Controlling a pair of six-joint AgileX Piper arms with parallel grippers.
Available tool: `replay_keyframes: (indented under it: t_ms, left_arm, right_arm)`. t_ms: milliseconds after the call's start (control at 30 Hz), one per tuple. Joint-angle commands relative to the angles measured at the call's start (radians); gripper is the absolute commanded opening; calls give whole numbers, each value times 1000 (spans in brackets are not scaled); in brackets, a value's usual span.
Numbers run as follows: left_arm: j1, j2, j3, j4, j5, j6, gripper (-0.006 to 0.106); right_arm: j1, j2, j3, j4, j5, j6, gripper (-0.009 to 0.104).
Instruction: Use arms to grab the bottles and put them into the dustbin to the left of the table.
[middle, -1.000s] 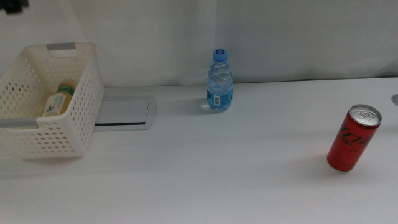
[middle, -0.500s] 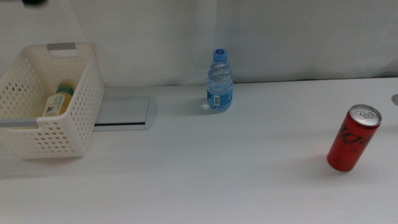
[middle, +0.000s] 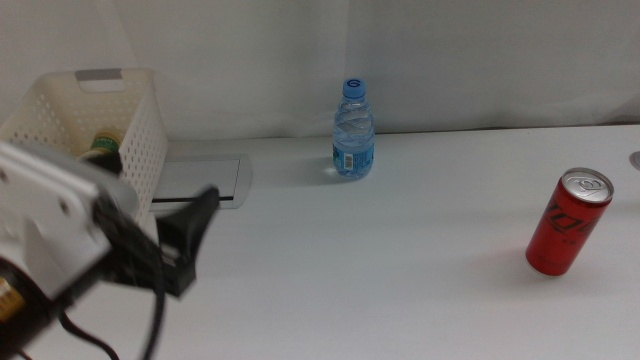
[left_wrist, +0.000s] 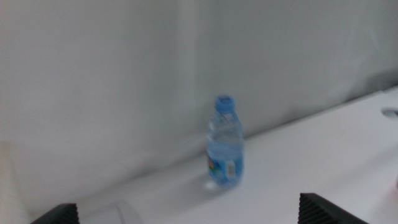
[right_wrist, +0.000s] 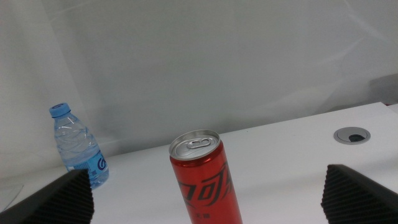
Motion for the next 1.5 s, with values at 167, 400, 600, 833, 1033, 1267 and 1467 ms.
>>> replay_keyframes:
  t_ms: [167, 400, 600, 833, 1033, 1267, 1467]
  left_arm:
    - [-112, 97, 214, -10, -373, -33, 93]
    - [-125, 375, 233, -2, -616, -95, 93]
    - [-125, 617, 224, 53, -883, -137, 93]
    - [-125, 823, 61, 63, -930, -185, 93]
    - [-125, 944, -128, 61, -884, -187, 93]
    - [-121, 1086, -359, 53, -785, -187, 89]
    - [-121, 1214, -519, 53, -753, -214, 89]
  right_arm:
    - [2, 0, 5, -10, -1, -6, 101]
    - [2, 0, 5, -10, 0, -6, 101]
    - [2, 0, 5, -10, 0, -6, 101]
    - [2, 0, 5, -10, 0, -6, 101]
    - [2, 0, 5, -10, 0, -6, 101]
    - [2, 0, 5, -10, 0, -6, 101]
    - [2, 0, 5, -10, 0, -6, 101]
